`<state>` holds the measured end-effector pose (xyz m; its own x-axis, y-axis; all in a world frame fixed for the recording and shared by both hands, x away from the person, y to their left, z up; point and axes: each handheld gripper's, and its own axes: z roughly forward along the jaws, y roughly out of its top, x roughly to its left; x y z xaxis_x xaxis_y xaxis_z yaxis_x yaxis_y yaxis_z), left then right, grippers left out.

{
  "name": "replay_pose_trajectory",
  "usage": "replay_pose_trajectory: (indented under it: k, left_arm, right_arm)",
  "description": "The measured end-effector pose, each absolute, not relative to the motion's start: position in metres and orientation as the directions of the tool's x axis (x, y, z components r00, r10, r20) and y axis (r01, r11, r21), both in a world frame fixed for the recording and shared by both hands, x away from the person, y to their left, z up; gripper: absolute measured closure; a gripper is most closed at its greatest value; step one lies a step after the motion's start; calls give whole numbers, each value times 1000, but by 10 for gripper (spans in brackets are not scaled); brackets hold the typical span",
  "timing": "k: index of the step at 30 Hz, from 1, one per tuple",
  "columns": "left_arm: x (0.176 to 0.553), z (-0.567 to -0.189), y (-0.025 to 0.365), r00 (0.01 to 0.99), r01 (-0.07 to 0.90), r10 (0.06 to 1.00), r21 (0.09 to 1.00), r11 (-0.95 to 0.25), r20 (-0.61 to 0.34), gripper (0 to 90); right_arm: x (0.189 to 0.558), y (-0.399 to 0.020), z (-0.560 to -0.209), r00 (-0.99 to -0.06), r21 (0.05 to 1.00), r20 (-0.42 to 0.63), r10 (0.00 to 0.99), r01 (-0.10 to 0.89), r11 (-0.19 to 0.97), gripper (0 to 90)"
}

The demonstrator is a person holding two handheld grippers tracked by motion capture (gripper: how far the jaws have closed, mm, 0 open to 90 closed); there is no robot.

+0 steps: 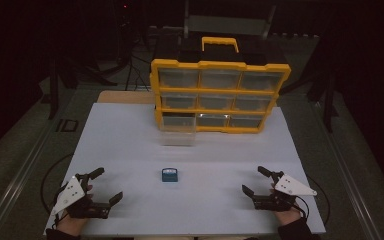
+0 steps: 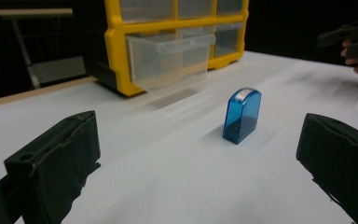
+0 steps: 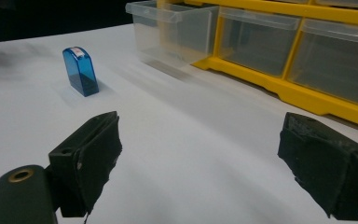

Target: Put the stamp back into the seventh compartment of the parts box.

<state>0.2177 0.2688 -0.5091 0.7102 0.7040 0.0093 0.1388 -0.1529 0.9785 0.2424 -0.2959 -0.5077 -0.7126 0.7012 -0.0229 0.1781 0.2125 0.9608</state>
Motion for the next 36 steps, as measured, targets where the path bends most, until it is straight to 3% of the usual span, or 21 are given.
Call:
replay_pose_trajectory:
  k: [36]
  left_arm:
    - [220, -508, 266, 720, 167, 694, 974, -153, -14, 2]
  right_arm:
    - [240, -295, -505, -693, 958, -48, 719, 171, 229, 101]
